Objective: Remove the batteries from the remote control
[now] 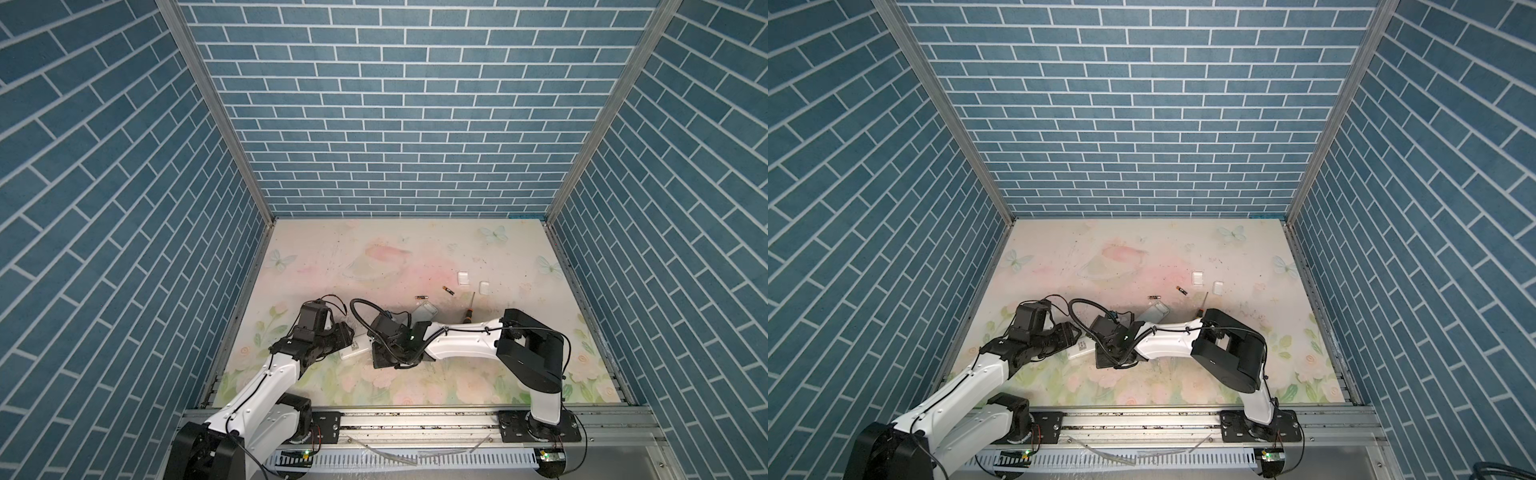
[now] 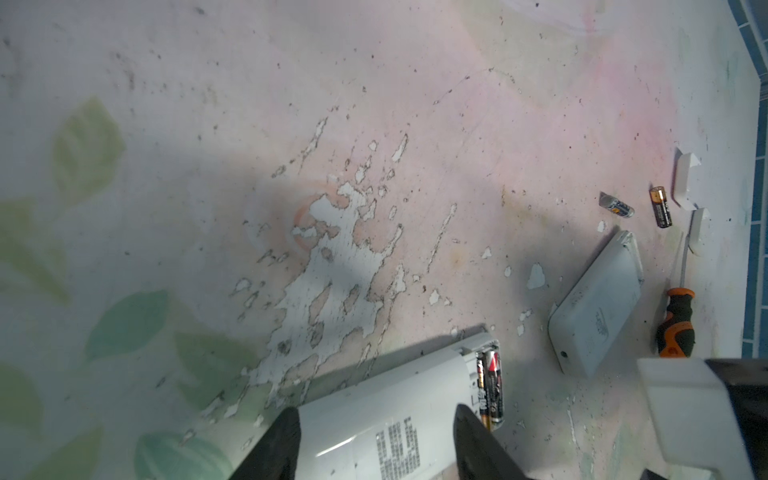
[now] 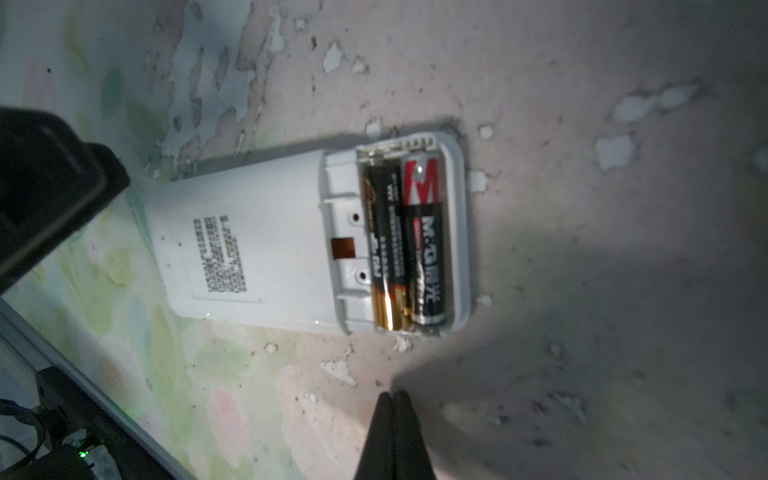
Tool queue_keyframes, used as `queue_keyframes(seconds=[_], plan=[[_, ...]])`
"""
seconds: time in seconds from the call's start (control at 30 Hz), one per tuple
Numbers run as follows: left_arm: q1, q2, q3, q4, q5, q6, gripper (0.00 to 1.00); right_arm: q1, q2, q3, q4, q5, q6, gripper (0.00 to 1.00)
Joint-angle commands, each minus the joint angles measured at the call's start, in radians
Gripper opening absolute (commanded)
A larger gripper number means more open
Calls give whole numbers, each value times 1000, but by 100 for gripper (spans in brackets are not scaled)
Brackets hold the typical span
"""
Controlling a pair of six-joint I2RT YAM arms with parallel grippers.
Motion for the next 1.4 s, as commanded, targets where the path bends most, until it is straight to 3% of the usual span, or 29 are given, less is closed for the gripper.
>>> queue_keyframes(seconds=[0.0, 0.23, 0.77, 1.03, 1.37], plan=[[-2, -6, 27, -57, -5, 39, 63, -23, 26, 12, 4, 1, 16, 0], [-2, 0, 28, -85, -16, 79, 71, -49, 69, 73, 0, -23, -17, 0], [-7, -38, -19, -53, 37, 61, 72, -97, 101, 147, 22, -37, -45, 0], [-104, -43, -7, -86, -24, 58, 72, -101, -22, 88, -24, -10, -50, 0], [-164, -2, 75, -123, -83, 75, 72, -150, -290, 16, -245, 149, -101, 24]])
